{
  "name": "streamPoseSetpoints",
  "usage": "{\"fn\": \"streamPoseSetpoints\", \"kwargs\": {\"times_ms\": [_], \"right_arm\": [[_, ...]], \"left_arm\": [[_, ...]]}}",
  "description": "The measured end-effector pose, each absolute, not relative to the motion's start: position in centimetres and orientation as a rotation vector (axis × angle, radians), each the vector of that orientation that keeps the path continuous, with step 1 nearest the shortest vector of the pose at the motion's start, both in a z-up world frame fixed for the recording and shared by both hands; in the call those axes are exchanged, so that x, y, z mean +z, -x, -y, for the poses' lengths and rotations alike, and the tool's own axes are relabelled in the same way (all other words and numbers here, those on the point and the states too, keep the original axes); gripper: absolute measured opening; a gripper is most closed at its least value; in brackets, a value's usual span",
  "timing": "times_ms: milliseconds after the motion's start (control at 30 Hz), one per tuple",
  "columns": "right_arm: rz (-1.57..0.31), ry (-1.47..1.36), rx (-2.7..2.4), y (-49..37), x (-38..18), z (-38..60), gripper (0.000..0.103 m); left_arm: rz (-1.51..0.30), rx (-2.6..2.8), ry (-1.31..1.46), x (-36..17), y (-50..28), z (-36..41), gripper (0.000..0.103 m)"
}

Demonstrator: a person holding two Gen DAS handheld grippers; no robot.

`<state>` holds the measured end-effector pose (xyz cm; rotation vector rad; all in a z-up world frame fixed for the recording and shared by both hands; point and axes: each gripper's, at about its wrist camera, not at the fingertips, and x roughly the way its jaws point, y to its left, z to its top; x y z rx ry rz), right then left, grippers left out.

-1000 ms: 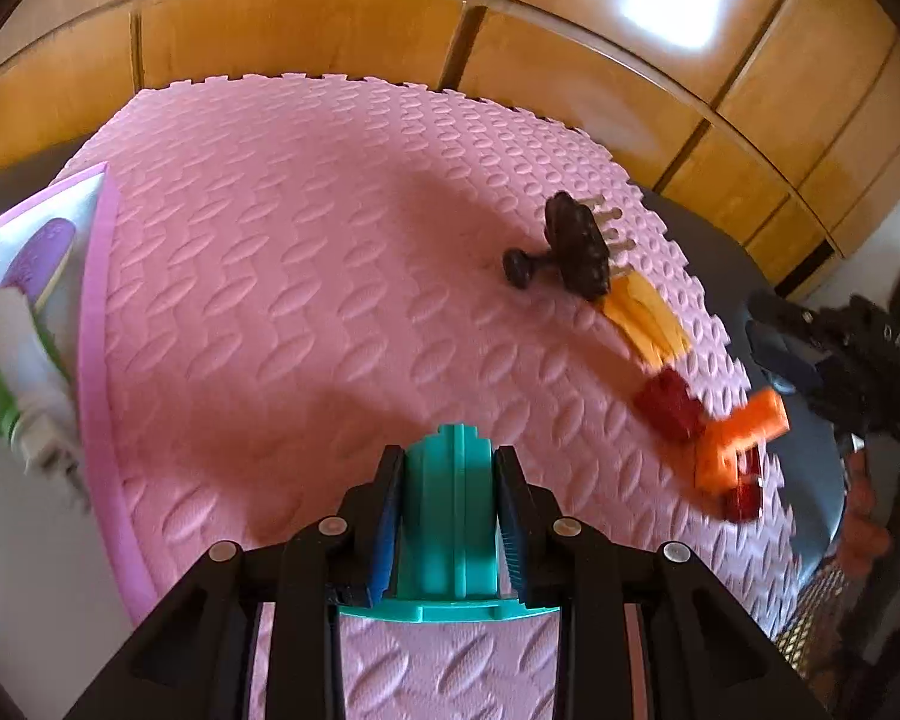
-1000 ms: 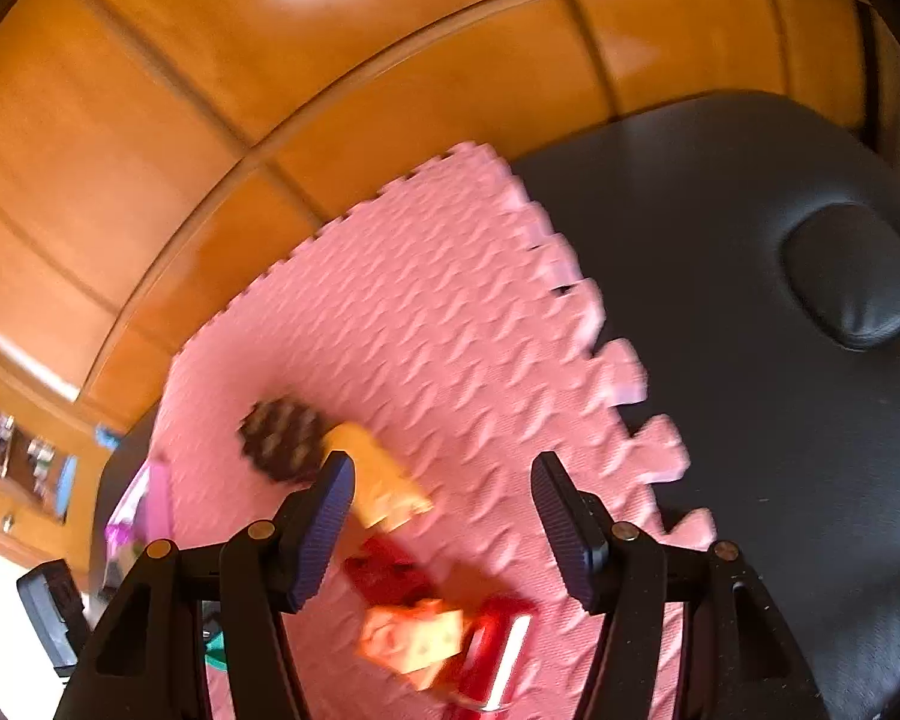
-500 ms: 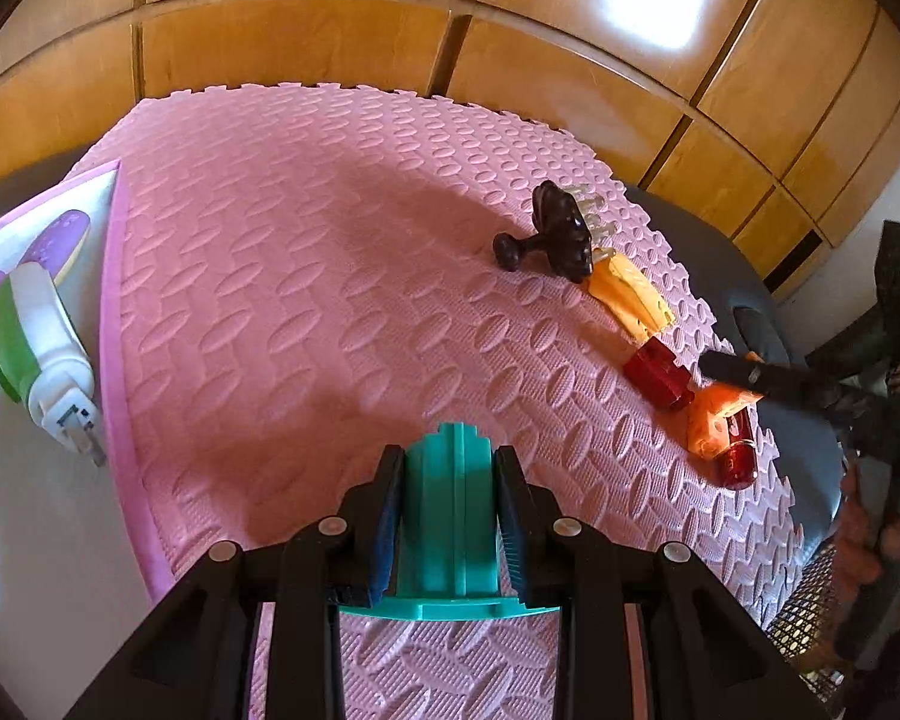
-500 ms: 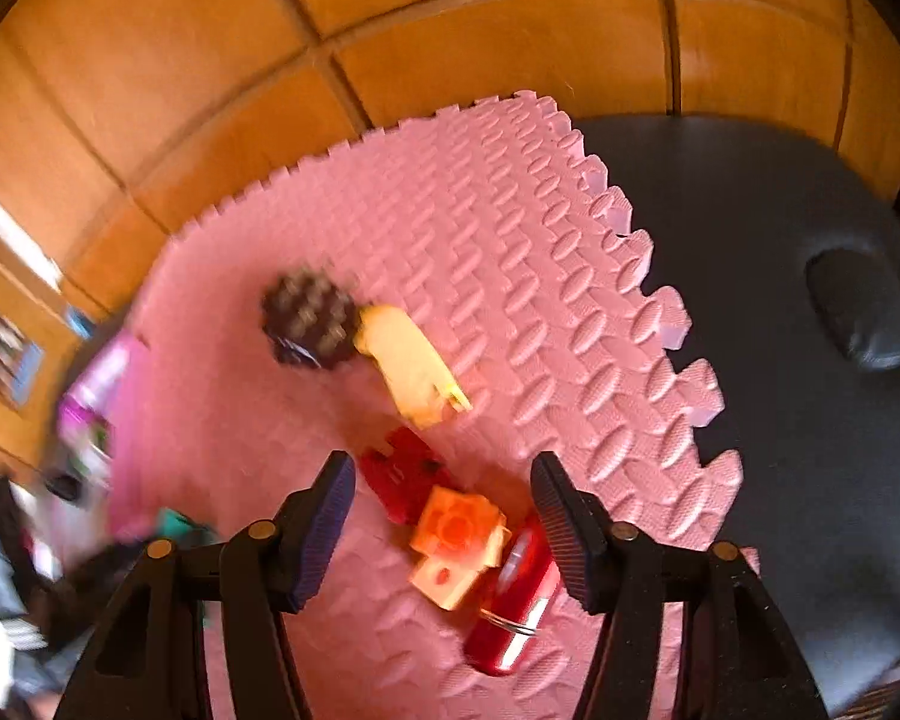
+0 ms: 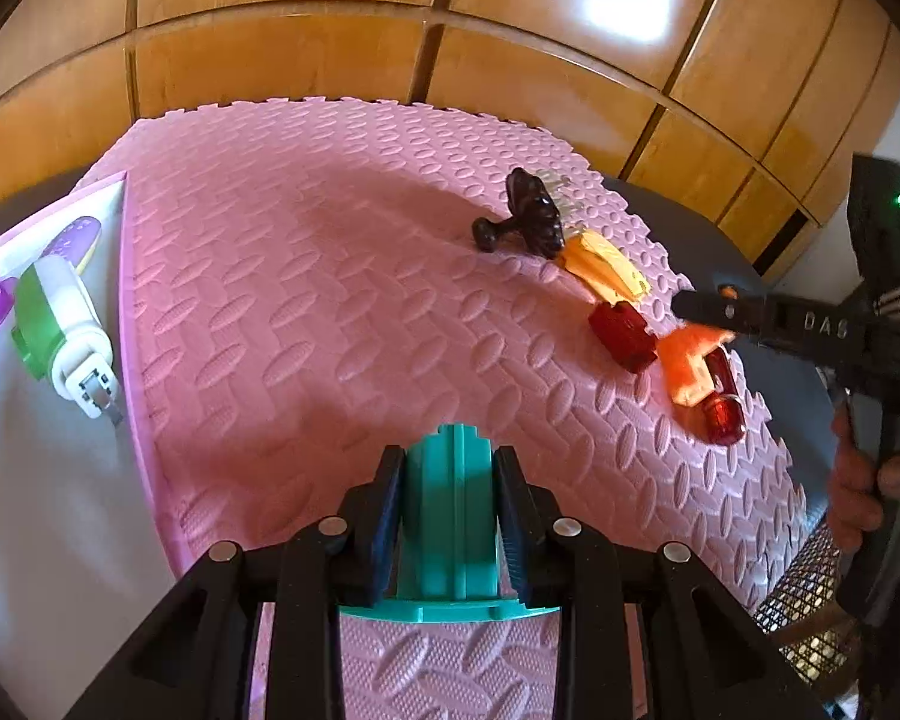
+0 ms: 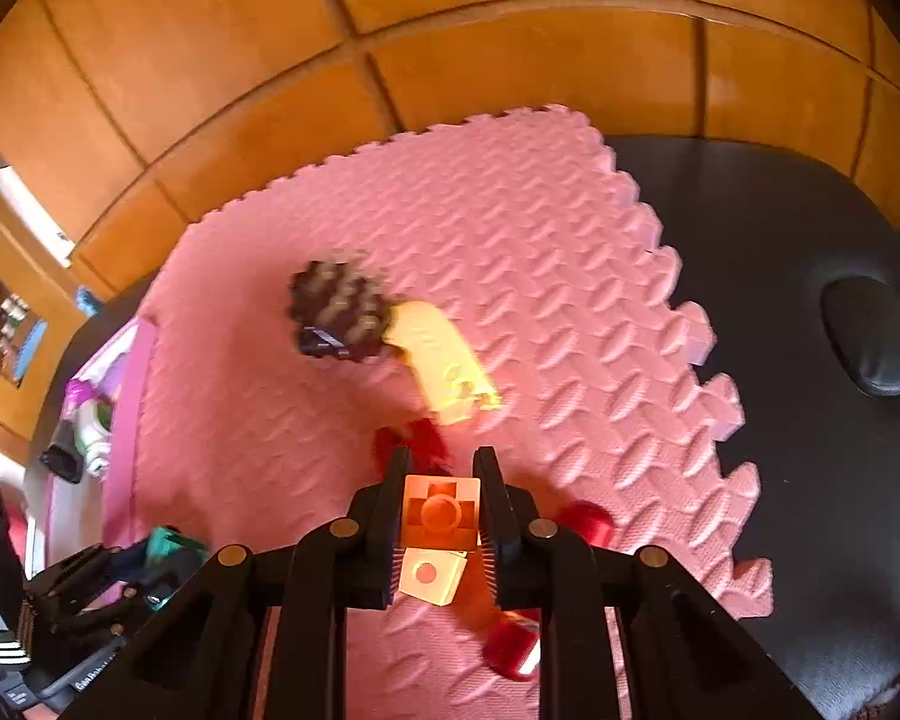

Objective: Organize rigid objects
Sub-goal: 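Lift the teal plunger piece with the left gripper and hold the orange block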

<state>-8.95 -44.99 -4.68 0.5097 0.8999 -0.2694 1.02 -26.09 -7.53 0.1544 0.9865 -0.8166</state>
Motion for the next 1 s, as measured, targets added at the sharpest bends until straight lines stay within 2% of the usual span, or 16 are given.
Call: {"fn": "streamPoseSetpoints", "kwargs": {"times_ms": [233,567,1000], "right_arm": [[-0.798,-0.503,-0.166,9.0,-3.0,44.0,0.019],[-0.993,-0.31,-0.102,6.4,-5.8,39.7,0.019],[-1.031,-0.299,-0.119,6.5,-6.7,39.9,0.02]], "left_arm": [[-0.967,-0.822,-0.159,-7.1,-0.5,25.9,0.03],[-0.907,-0.81,-0.161,-5.4,0.2,24.9,0.03],[-0.867,-0.797,-0.178,-4.4,0.7,24.4,0.03]]}}
